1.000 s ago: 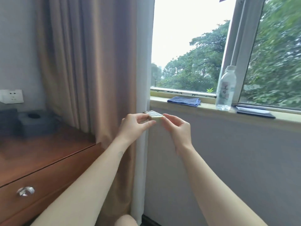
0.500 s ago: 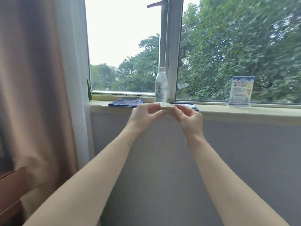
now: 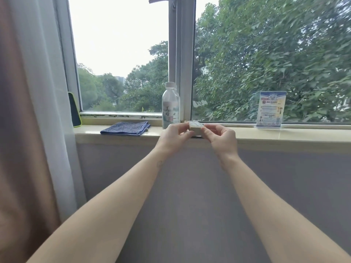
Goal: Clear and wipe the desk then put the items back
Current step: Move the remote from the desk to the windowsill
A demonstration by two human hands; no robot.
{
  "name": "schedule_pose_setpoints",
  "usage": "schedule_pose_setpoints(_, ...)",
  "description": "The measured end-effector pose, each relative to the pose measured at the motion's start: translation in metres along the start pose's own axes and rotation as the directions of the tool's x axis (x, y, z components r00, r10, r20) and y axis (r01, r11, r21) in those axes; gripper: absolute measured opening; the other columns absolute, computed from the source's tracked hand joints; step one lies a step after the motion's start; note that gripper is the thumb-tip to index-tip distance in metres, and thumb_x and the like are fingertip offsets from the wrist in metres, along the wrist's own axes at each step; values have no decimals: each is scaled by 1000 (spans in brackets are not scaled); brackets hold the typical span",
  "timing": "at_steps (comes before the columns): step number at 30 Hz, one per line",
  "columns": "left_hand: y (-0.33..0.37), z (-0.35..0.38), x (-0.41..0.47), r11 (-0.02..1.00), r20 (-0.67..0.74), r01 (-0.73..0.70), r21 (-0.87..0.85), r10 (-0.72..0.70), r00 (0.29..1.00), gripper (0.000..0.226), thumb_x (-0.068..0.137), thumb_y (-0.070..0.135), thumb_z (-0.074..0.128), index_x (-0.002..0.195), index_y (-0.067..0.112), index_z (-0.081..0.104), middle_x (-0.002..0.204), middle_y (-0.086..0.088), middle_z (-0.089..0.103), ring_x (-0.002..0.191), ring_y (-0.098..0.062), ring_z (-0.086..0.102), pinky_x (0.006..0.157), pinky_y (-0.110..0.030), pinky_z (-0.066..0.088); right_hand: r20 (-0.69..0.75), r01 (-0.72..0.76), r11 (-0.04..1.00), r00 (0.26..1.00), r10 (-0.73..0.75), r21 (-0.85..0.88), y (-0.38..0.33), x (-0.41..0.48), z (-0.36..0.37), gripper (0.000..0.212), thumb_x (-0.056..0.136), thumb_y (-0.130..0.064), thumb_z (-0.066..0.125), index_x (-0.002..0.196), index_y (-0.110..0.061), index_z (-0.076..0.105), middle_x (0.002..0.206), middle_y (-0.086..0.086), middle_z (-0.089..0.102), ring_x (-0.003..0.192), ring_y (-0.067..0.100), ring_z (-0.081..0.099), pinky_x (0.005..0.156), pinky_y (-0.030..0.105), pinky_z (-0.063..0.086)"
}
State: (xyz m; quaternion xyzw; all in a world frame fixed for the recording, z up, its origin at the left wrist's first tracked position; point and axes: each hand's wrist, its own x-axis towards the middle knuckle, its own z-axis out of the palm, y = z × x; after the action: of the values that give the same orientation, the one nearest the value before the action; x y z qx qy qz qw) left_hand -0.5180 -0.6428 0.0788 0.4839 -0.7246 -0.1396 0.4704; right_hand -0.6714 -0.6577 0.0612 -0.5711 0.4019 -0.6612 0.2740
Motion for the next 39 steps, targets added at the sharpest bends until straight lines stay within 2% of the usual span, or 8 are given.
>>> schedule_pose_setpoints(5,-6,5,30,996,-15,59,71,-58,998,44,92,31,63,134,20,58,128,6,64,111,-25,65,101,-40,47,-8,40,982,999,-42,-183,5,27,4,19,87,-30,71,102,-18,73,92,-6,73,88,7,66,84,21,48)
schedule_pose_setpoints(10,-11,11,52,987,-15,35,154,-33,999,26,95,27,57,120,23,65,116,6,69,52,-12,59,82,-41,55,29,71,946,997,-65,-317,10,52,8,23,89,-31,67,108,-18,71,98,-4,73,95,9,65,85,21,45)
schedule_pose_setpoints(15,-27,22,67,962,-23,115,249,-113,993,22,95,33,55,111,20,64,112,0,68,71,-26,66,84,-43,54,119,59,906,993,-9,-418,23,66,13,27,92,-25,64,116,-15,68,109,1,72,106,15,65,96,28,46)
schedule_pose_setpoints(19,-42,25,66,950,14,138,279,-148,989,33,96,31,55,128,23,59,125,-2,64,89,-33,67,85,-44,54,154,56,882,988,19,-468,34,62,16,25,92,-22,63,115,-15,69,110,2,72,108,16,64,99,31,46)
schedule_pose_setpoints(23,-45,24,63,952,0,136,274,-142,990,32,93,32,57,121,17,61,123,-6,65,112,-28,60,91,-45,51,88,42,881,996,0,-471,32,56,19,18,89,-26,65,104,-19,71,99,-2,72,100,17,65,94,32,48)
schedule_pose_setpoints(27,-40,20,58,949,17,127,290,-137,990,26,91,33,55,110,16,62,114,-4,68,97,-29,64,85,-44,53,39,23,873,999,-5,-487,27,51,20,15,88,-28,63,98,-20,71,87,-7,66,96,17,64,86,29,47)
schedule_pose_setpoints(32,-33,17,49,959,29,106,264,-117,993,38,94,29,55,130,18,55,134,-1,59,101,-34,65,92,-43,51,47,44,859,999,-23,-510,26,43,21,21,89,-29,62,106,-20,70,105,-2,71,106,23,61,94,34,46)
schedule_pose_setpoints(39,-30,-1,25,980,-17,24,198,-22,1000,40,93,28,58,133,25,55,126,5,64,92,-31,68,86,-42,54,-35,208,860,967,-252,-467,12,23,29,18,89,-17,58,103,-17,70,103,0,71,105,23,61,90,31,45)
